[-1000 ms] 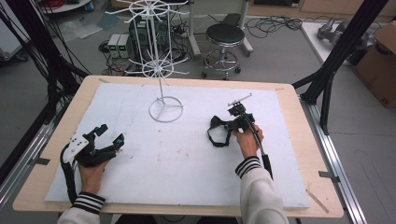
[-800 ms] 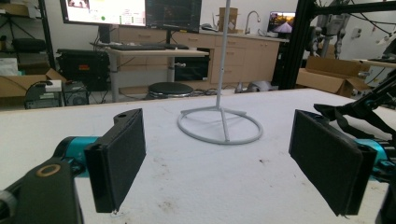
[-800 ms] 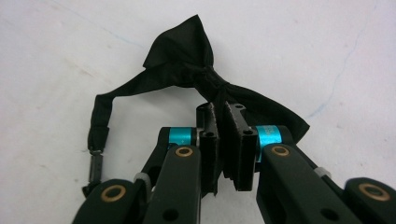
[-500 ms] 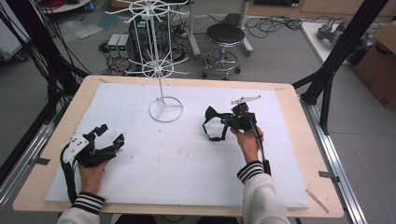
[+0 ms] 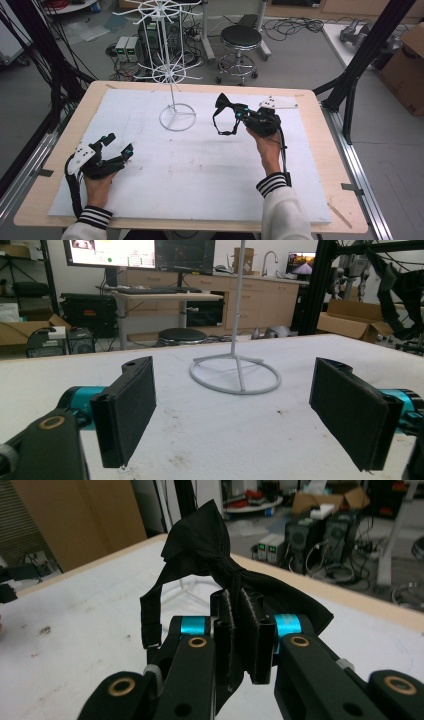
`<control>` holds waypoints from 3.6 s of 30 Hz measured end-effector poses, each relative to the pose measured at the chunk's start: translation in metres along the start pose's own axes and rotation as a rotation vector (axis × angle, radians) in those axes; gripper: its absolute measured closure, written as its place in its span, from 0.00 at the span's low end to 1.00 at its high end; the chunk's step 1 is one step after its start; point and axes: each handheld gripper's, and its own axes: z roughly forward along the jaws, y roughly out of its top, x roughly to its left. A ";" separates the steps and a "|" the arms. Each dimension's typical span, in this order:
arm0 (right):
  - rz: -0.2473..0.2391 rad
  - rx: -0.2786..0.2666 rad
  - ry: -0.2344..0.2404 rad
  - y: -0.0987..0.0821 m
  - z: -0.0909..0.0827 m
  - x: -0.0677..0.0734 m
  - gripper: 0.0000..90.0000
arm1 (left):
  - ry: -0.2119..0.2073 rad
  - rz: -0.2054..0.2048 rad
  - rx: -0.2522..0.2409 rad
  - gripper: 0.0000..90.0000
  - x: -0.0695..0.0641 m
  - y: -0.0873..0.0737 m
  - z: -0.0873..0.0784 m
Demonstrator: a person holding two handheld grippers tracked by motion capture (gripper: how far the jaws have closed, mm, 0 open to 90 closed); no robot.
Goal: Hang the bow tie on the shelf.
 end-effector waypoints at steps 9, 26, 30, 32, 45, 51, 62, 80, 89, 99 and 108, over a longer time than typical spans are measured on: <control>-0.039 -0.053 0.033 0.011 -0.005 0.005 0.94 | 0.000 0.001 -0.003 0.21 0.000 0.000 0.000; -0.086 -0.111 0.034 0.036 -0.007 0.017 0.94 | 0.001 0.004 -0.001 0.21 0.000 0.000 0.000; -0.093 -0.116 0.045 0.043 -0.005 0.020 0.94 | 0.000 0.003 -0.001 0.21 0.000 0.000 0.000; -0.092 -0.120 0.049 0.048 -0.004 0.023 0.94 | 0.001 0.008 0.000 0.21 0.000 0.000 0.000; -0.117 -0.139 0.080 0.073 0.010 0.042 0.93 | -0.001 0.005 0.000 0.21 0.000 0.000 0.000; -0.117 -0.148 0.100 0.080 0.020 0.050 0.93 | -0.001 0.005 0.001 0.21 0.000 0.000 0.000; -0.126 -0.129 0.135 0.085 0.050 0.067 0.93 | 0.001 -0.002 -0.006 0.21 0.000 0.000 0.000; -0.115 -0.105 0.128 0.082 0.087 0.071 0.93 | 0.003 -0.001 -0.002 0.21 0.000 0.000 0.000; -0.127 -0.063 0.105 0.076 0.104 0.074 0.93 | 0.002 0.001 -0.006 0.21 0.000 0.000 0.000; -0.093 -0.046 0.095 0.068 0.112 0.070 0.93 | 0.001 0.003 -0.003 0.21 -0.001 0.000 0.000; -0.093 -0.023 0.105 0.066 0.113 0.070 0.92 | 0.000 0.014 0.000 0.21 -0.001 0.000 0.000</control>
